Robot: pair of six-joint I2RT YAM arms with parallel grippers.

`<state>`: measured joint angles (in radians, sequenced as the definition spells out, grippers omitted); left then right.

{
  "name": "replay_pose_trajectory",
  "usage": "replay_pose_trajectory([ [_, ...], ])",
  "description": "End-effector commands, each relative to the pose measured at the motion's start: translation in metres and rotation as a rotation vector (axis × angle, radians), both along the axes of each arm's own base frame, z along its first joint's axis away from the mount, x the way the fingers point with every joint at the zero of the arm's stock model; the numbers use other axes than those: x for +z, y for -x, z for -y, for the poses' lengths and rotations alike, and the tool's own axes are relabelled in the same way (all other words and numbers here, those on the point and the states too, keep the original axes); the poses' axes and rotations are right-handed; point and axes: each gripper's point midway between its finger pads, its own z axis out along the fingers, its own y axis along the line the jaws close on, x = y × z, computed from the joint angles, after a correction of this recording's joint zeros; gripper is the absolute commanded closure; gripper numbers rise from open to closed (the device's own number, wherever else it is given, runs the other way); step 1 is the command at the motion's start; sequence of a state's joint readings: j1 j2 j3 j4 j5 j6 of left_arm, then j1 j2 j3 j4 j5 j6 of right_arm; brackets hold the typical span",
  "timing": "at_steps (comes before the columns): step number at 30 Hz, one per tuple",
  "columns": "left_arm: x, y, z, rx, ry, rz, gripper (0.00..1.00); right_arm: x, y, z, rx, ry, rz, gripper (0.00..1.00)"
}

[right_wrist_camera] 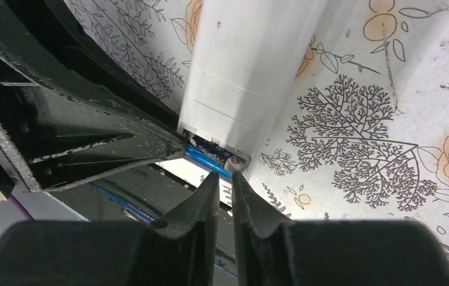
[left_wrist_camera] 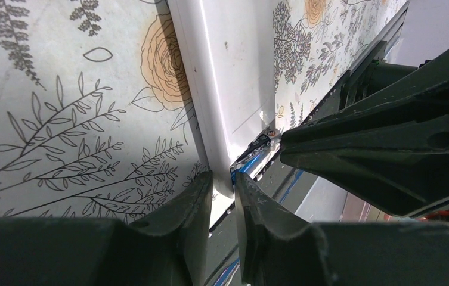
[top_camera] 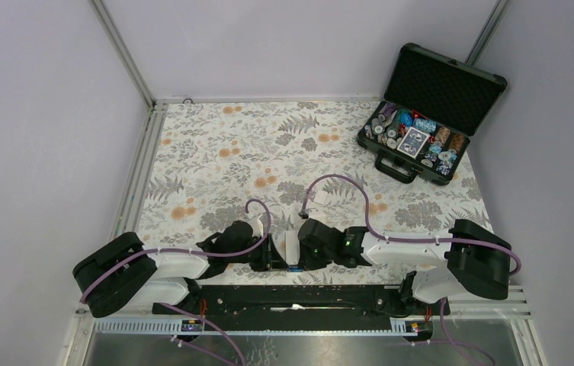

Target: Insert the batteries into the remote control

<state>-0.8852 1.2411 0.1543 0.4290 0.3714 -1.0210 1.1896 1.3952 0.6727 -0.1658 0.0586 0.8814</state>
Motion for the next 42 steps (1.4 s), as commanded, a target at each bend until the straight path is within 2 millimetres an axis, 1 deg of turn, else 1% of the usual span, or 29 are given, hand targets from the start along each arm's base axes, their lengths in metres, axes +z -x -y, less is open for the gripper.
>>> replay_pose_trajectory([
  [1,-0.005,0.005,-0.002,-0.019,-0.012,-0.001,0.74,0.017,-0.004,-0.016,0.028,-0.049,0.025,0.79],
  [6,-0.004,0.004,-0.002,-0.018,-0.010,0.000,0.74,0.022,-0.005,-0.012,0.015,-0.064,0.044,0.78],
  [11,-0.003,0.004,-0.001,-0.020,-0.009,0.001,0.74,0.019,-0.011,-0.002,-0.006,-0.012,0.072,0.78],
  [14,-0.002,0.004,-0.001,-0.021,-0.009,0.005,0.74,0.016,-0.012,-0.002,-0.006,0.003,0.070,0.78],
  [29,-0.002,0.003,0.001,-0.029,-0.014,0.005,0.75,0.009,-0.014,-0.009,0.007,0.030,0.062,0.79],
  [34,-0.002,0.004,0.000,-0.033,-0.011,0.006,0.75,0.008,-0.015,-0.010,0.010,0.038,0.064,0.80],
  [42,-0.001,0.004,0.001,-0.038,-0.008,0.010,0.75,0.005,-0.013,-0.018,0.039,0.042,0.044,0.83],
])
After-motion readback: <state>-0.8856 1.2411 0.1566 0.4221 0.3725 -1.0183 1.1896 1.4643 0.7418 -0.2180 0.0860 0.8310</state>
